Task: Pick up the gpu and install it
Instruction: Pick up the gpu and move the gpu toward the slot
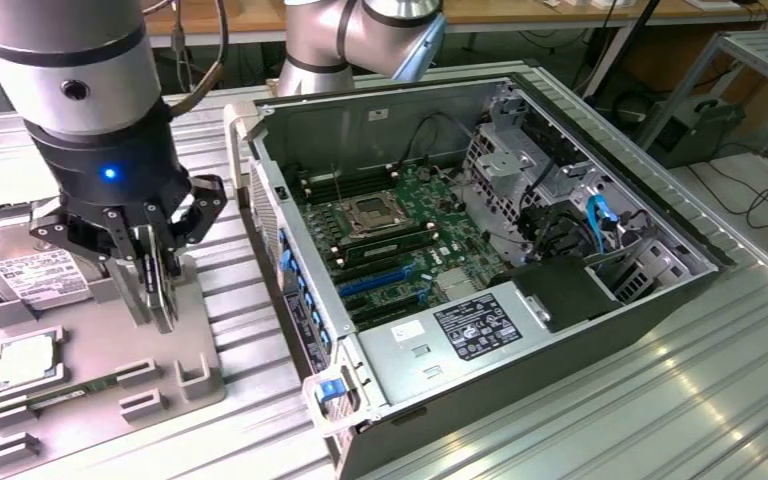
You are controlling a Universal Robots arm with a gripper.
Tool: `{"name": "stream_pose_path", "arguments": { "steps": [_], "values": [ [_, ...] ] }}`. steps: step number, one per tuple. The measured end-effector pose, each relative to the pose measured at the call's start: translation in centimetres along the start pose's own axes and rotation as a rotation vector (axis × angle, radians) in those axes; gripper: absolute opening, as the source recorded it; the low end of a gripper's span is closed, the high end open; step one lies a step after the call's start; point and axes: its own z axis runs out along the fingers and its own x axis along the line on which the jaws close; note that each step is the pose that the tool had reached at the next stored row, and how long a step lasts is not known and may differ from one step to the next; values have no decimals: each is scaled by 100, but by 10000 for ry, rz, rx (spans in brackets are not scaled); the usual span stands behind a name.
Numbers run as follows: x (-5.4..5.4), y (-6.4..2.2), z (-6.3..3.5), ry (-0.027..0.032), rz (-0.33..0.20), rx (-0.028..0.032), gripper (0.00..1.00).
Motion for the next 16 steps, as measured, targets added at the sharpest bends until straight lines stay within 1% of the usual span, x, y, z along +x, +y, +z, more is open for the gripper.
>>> {"name": "stream_pose_path", "arguments": {
  "steps": [1, 2, 3, 4, 5, 6, 8, 12, 16],
  "values": [
    [0, 7, -199, 1, 0, 0, 28],
    [0, 12, -338, 0, 0, 1, 28],
    [0, 16, -450, 0, 0, 0, 28],
    [1, 22, -606, 1, 0, 1, 28],
    [1, 27, -728, 0, 0, 0, 28],
    [1, 32, -879, 1, 0, 0, 28],
    [1, 38, -1043, 0, 0, 0, 28],
    [1, 42, -1147, 1, 0, 1, 28],
    [1, 43, -1172, 0, -17, -1, 28]
  ]
}}
